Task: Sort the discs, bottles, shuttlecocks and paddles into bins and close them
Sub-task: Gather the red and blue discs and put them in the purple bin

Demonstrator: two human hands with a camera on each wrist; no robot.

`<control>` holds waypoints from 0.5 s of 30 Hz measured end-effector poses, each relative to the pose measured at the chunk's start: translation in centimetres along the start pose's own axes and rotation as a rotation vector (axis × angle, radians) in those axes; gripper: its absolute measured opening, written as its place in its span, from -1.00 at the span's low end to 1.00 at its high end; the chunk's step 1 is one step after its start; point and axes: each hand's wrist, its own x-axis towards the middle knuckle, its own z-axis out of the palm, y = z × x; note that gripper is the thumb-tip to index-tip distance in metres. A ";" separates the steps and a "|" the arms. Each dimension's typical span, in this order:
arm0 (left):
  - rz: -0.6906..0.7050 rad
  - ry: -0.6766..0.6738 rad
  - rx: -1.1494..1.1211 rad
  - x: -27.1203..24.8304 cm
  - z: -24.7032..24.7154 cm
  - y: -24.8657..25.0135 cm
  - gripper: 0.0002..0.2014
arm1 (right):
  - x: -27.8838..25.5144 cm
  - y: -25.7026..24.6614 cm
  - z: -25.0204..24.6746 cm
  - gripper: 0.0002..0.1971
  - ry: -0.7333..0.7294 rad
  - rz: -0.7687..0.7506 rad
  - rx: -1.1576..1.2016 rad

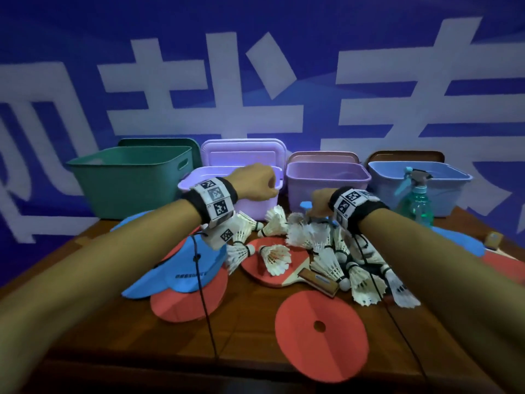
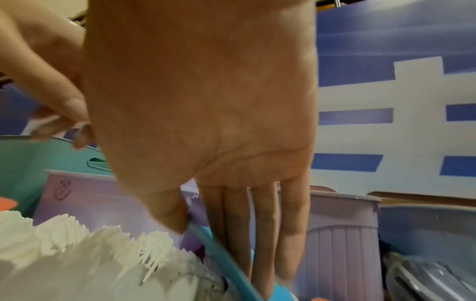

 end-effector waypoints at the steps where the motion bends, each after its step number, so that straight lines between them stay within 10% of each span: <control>1: -0.021 -0.029 0.003 -1.2 0.1 -0.5 -0.74 | -0.2 -0.2 0.2 -0.61 0.028 0.014 0.010; 7: -0.067 -0.331 0.040 -6.8 1.3 -4.2 -0.84 | -2.1 -2.3 -3.1 -0.67 0.325 0.117 0.028; 15: -0.011 -0.583 0.042 -8.9 2.2 -7.7 -0.48 | -3.7 -8.4 -7.2 -0.76 0.626 -0.004 0.178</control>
